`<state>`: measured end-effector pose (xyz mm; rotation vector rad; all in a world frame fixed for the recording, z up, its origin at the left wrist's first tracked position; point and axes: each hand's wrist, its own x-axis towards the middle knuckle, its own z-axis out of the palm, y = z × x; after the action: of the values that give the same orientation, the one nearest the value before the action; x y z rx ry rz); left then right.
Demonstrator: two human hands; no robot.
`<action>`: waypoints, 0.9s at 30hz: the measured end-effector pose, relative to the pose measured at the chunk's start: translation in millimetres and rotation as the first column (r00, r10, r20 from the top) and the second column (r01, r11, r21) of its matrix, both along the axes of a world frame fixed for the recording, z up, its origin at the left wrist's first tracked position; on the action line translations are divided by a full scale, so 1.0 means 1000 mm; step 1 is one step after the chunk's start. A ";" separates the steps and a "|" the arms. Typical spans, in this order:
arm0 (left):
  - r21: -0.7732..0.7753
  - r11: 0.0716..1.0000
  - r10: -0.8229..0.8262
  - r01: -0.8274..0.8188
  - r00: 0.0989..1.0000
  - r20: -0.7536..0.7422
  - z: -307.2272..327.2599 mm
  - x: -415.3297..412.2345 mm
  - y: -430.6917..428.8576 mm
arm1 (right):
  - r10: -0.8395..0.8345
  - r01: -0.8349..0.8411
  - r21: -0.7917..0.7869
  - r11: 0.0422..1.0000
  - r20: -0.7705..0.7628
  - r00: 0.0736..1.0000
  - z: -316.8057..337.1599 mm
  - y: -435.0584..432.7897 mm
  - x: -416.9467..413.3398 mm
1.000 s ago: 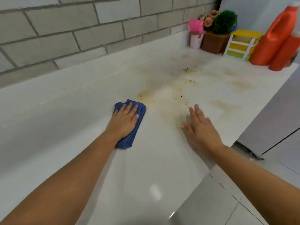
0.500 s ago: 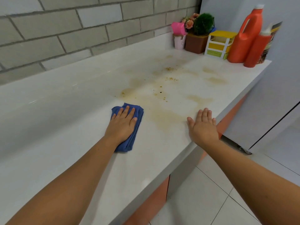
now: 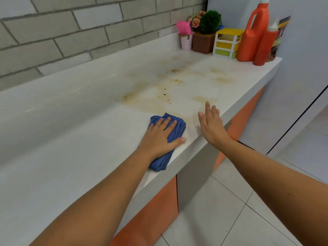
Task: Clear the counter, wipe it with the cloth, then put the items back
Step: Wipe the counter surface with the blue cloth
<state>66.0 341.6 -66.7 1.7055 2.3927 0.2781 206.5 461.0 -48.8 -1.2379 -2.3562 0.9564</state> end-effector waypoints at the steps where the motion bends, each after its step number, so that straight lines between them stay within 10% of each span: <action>1: -0.004 1.000 -0.018 0.018 1.000 -0.015 -0.001 0.006 0.000 | -0.012 0.012 0.002 1.000 -0.013 1.000 0.000 -0.001 0.006; 8: -0.008 0.986 -0.164 0.164 0.981 -0.102 -0.001 0.043 -0.014 | -0.054 0.053 -0.028 0.998 -0.013 0.998 -0.004 -0.011 0.045; 14: 0.157 0.945 -0.305 0.287 0.946 0.107 0.003 0.038 -0.073 | 0.011 -0.012 -0.042 0.999 -0.035 0.999 0.012 -0.017 0.054; 23: 0.051 0.930 0.366 -0.365 0.931 0.002 -0.001 -0.066 -0.092 | 0.159 -0.159 -0.039 0.986 -0.013 0.987 0.007 -0.042 0.007; 27: 0.008 0.956 0.293 -0.293 0.956 0.009 -0.003 -0.035 -0.071 | 0.137 -0.137 0.005 0.991 -0.076 0.988 0.009 -0.047 -0.028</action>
<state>31.0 270.9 -69.3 1.3444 2.6388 0.3375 178.5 413.7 -39.8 -1.0316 -2.4062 1.0270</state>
